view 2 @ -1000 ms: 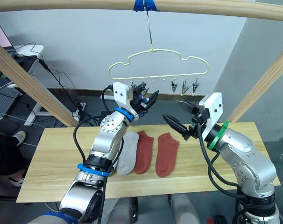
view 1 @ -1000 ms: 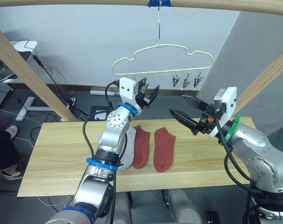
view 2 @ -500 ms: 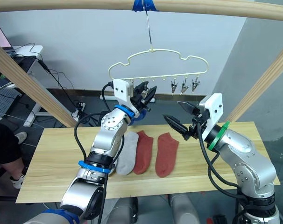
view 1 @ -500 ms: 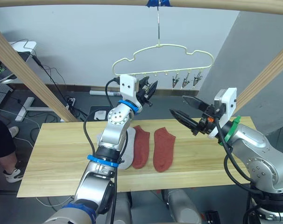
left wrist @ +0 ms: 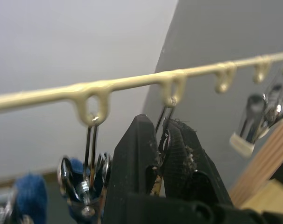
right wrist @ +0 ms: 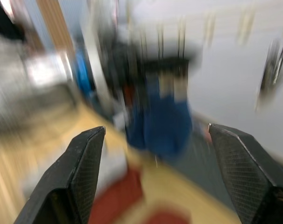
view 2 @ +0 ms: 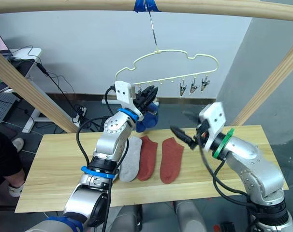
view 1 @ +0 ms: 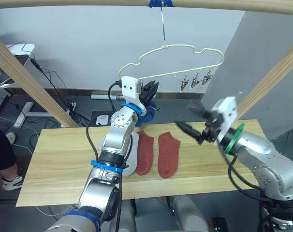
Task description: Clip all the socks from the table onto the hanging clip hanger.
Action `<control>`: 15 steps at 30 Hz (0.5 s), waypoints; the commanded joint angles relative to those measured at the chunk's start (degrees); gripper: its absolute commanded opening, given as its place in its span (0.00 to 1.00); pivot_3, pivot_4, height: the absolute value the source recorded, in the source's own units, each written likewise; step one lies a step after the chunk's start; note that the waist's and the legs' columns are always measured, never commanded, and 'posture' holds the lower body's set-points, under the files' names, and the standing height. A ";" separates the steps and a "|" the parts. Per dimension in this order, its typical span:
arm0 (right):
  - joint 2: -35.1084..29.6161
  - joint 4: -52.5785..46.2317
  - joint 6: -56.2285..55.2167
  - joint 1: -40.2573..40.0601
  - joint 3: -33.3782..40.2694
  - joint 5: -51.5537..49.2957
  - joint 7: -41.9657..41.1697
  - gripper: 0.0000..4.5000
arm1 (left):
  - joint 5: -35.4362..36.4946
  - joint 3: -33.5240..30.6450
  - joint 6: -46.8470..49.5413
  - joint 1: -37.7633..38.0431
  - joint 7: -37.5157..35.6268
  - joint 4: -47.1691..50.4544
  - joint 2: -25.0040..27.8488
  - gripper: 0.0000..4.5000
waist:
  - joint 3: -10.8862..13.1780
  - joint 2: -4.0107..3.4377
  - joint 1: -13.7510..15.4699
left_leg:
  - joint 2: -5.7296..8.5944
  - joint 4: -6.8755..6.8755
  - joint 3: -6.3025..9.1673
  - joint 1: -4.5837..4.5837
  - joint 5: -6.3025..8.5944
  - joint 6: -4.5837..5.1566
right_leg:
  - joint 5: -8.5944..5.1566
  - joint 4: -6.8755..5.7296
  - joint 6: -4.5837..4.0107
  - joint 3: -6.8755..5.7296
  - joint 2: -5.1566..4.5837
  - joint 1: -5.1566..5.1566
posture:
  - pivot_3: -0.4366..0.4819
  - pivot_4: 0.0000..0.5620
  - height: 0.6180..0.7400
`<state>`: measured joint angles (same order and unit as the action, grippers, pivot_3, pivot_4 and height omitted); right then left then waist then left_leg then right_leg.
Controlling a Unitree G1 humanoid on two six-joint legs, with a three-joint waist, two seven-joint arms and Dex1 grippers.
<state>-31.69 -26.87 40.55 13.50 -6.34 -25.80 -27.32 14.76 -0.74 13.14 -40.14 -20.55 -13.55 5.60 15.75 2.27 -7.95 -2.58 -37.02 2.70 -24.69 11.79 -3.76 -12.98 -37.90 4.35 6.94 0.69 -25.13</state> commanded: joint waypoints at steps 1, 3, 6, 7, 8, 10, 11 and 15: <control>1.34 10.18 -5.00 0.65 -5.83 7.59 -0.18 0.82 | 8.82 -3.19 15.09 0.24 -1.45 8.98 1.79 0.04 | 0.01 -0.01 -0.07 | 0.00 0.01 -0.01 0.00 0.00 0.00 | 0.00 -0.05 -0.01 0.02 0.00 -0.04 | 0.28 0.41 1.00; 3.30 16.14 -8.40 2.81 -8.66 10.91 -0.86 0.82 | 12.15 -4.57 22.50 0.48 -2.04 11.54 3.97 0.04 | 0.00 -0.01 -0.77 | -0.01 0.01 -0.02 0.02 -0.01 0.01 | 0.00 -0.10 -0.01 0.05 0.02 -0.08 | 0.28 0.41 1.00; 5.70 21.94 -10.46 4.53 -10.10 13.52 -1.32 0.82 | 14.25 -5.13 27.31 0.81 -2.52 13.71 5.88 0.04 | 0.00 -0.02 -1.43 | -0.02 0.00 0.00 0.15 -0.04 0.06 | 0.00 -0.19 0.00 0.05 0.05 -0.01 | 0.29 0.40 1.00; 6.09 24.13 -12.05 5.13 -11.17 15.00 -1.89 0.82 | 15.33 -5.65 29.04 0.97 -2.54 14.25 6.30 0.04 | -0.01 -0.03 -1.48 | -0.02 0.00 0.02 0.16 -0.06 0.07 | 0.00 -0.20 0.00 0.03 0.05 0.01 | 0.29 0.40 1.00; 7.44 27.83 -13.10 6.09 -12.29 16.44 -1.90 0.82 | 16.73 -6.58 30.86 1.21 -2.64 14.88 6.82 0.04 | -0.02 -0.03 -1.51 | -0.02 0.01 0.04 0.19 -0.06 0.08 | 0.00 -0.19 0.00 0.02 0.05 0.06 | 0.29 0.40 1.00; 10.13 34.36 -14.85 7.71 -13.62 18.46 -1.75 0.82 | 18.69 -7.96 33.59 1.57 -2.79 15.90 7.67 0.04 | -0.02 -0.03 -1.56 | -0.02 0.00 0.04 0.23 -0.06 0.08 | 0.00 -0.15 0.00 0.01 0.05 0.14 | 0.30 0.40 1.00; 11.70 38.60 -15.65 8.63 -13.94 19.59 -1.07 0.82 | 19.30 -8.24 34.66 1.82 -3.08 16.59 8.33 0.04 | -0.02 -0.02 -1.55 | -0.01 0.01 0.04 0.23 -0.06 0.08 | 0.01 -0.15 0.00 0.01 0.04 0.14 | 0.31 0.39 1.00; 13.31 46.16 -18.94 9.96 -14.22 23.37 -0.98 0.82 | 20.32 -8.35 36.59 2.26 -2.74 18.39 9.51 0.04 | -0.04 -0.05 -1.42 | -0.02 0.03 0.05 0.24 -0.06 0.07 | 0.00 -0.17 -0.02 0.00 0.04 0.13 | 0.33 0.39 1.00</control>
<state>-18.00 17.13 23.12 23.53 -20.69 -4.35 -28.26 33.96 -9.03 48.54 -38.31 -23.21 2.55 14.89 15.71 2.22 -9.37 -2.60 -37.01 2.75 -24.45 11.73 -3.69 -12.98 -38.05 4.34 6.95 0.73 -24.97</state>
